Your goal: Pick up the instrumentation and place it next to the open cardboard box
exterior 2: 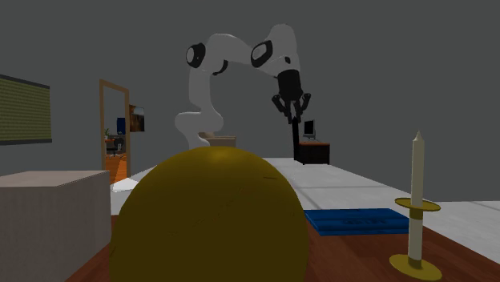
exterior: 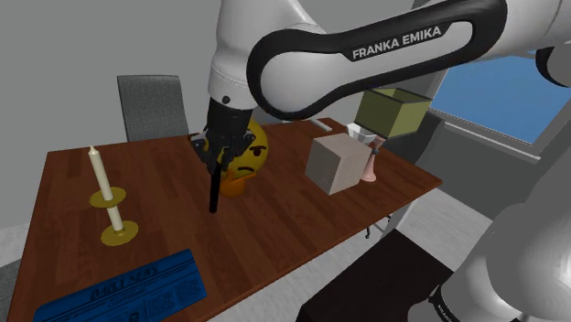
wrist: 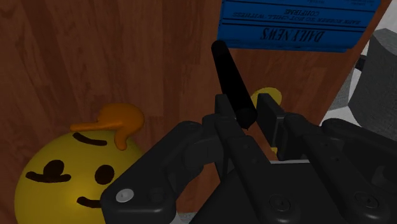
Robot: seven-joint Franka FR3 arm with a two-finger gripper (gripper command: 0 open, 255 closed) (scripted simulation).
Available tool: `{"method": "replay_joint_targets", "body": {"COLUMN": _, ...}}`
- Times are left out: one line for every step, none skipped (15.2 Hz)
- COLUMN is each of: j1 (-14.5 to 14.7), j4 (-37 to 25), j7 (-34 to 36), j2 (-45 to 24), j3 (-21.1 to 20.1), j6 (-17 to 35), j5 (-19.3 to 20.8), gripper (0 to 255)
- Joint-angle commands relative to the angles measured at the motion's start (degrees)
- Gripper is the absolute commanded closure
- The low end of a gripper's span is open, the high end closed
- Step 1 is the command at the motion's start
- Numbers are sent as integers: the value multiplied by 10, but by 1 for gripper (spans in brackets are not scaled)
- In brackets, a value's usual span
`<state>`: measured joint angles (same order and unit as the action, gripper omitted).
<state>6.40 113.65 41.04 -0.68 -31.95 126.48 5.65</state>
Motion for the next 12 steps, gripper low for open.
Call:
{"method": "replay_joint_targets", "body": {"j1": 0, "j4": -11, "j7": -3, "j2": 5, "j3": 0, "j6": -15, "j5": -4, "gripper": 255}}
{"method": "replay_joint_targets", "body": {"j1": 0, "j4": -17, "j7": -5, "j2": 6, "j3": 0, "j6": -22, "j5": -6, "gripper": 255}}
{"method": "replay_joint_targets", "body": {"j1": 0, "j4": -23, "j7": -6, "j2": 8, "j3": 0, "j6": -29, "j5": -7, "gripper": 255}}
{"method": "replay_joint_targets", "body": {"j1": -1, "j4": -29, "j7": -8, "j2": 10, "j3": 0, "j6": -37, "j5": -9, "gripper": 255}}
{"method": "replay_joint_targets", "body": {"j1": -1, "j4": -35, "j7": -9, "j2": 11, "j3": 1, "j6": -44, "j5": -10, "gripper": 255}}
{"method": "replay_joint_targets", "body": {"j1": -1, "j4": -41, "j7": -10, "j2": 13, "j3": 1, "j6": -52, "j5": -12, "gripper": 255}}
{"method": "replay_joint_targets", "body": {"j1": -1, "j4": -48, "j7": -12, "j2": 14, "j3": 1, "j6": -59, "j5": -13, "gripper": 255}}
{"method": "replay_joint_targets", "body": {"j1": -1, "j4": -54, "j7": -13, "j2": 15, "j3": 1, "j6": -67, "j5": -14, "gripper": 255}}
{"method": "replay_joint_targets", "body": {"j1": -1, "j4": -61, "j7": -14, "j2": 16, "j3": 1, "j6": -74, "j5": -15, "gripper": 255}}
{"method": "replay_joint_targets", "body": {"j1": -1, "j4": -66, "j7": -14, "j2": 17, "j3": 1, "j6": -79, "j5": -15, "gripper": 255}}
{"method": "replay_joint_targets", "body": {"j1": -8, "j4": -52, "j7": -33, "j2": 30, "j3": 9, "j6": -76, "j5": -27, "gripper": 255}}
{"method": "replay_joint_targets", "body": {"j1": -15, "j4": -38, "j7": -51, "j2": 43, "j3": 17, "j6": -73, "j5": -37, "gripper": 255}}
